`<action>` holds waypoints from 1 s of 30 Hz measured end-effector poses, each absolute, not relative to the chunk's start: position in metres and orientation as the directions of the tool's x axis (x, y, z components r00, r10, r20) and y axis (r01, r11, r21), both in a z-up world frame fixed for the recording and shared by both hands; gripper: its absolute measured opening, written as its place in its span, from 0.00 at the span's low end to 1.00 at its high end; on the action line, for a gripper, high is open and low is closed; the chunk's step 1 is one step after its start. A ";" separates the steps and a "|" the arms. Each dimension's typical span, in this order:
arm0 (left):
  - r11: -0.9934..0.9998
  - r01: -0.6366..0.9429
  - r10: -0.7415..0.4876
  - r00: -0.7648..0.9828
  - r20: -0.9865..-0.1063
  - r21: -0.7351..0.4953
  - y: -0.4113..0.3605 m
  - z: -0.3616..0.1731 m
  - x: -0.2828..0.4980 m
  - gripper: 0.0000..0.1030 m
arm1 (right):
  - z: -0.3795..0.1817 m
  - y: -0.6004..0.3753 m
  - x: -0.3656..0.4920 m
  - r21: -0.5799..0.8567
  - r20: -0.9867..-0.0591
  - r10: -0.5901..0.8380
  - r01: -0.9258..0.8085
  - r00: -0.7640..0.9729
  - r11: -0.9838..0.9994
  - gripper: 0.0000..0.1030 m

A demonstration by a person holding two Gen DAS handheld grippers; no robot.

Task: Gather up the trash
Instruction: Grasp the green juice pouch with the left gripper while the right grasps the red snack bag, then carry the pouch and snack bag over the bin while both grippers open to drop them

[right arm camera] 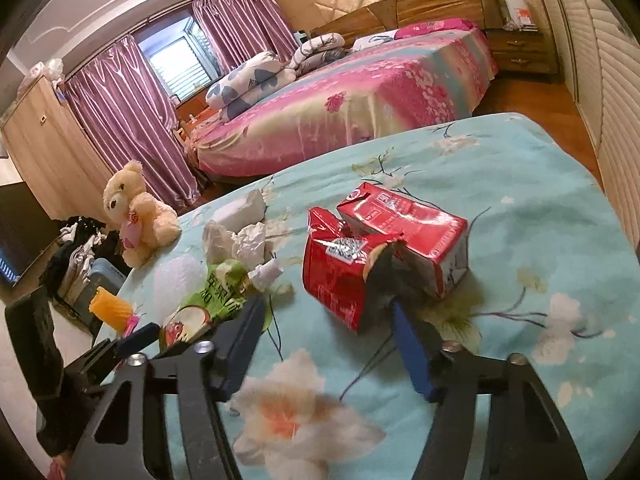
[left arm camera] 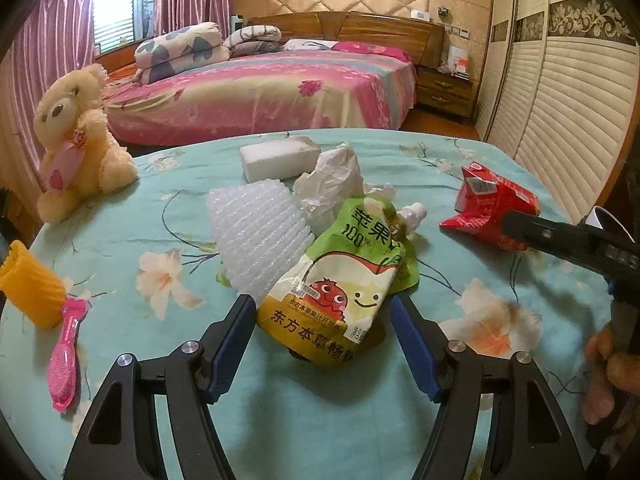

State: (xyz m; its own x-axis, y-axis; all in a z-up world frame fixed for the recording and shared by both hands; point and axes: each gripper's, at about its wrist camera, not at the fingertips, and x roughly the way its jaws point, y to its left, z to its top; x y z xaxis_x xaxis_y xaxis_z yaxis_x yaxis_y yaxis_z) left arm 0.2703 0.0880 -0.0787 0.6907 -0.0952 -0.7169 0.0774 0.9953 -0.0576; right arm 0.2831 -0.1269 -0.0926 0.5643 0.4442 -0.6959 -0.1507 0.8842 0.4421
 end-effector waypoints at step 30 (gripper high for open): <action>0.933 0.285 -0.357 0.654 -0.667 -0.220 0.031 -0.060 0.217 0.44 | -0.049 -0.185 0.205 0.467 -0.632 0.439 -0.138 0.638 0.874 0.00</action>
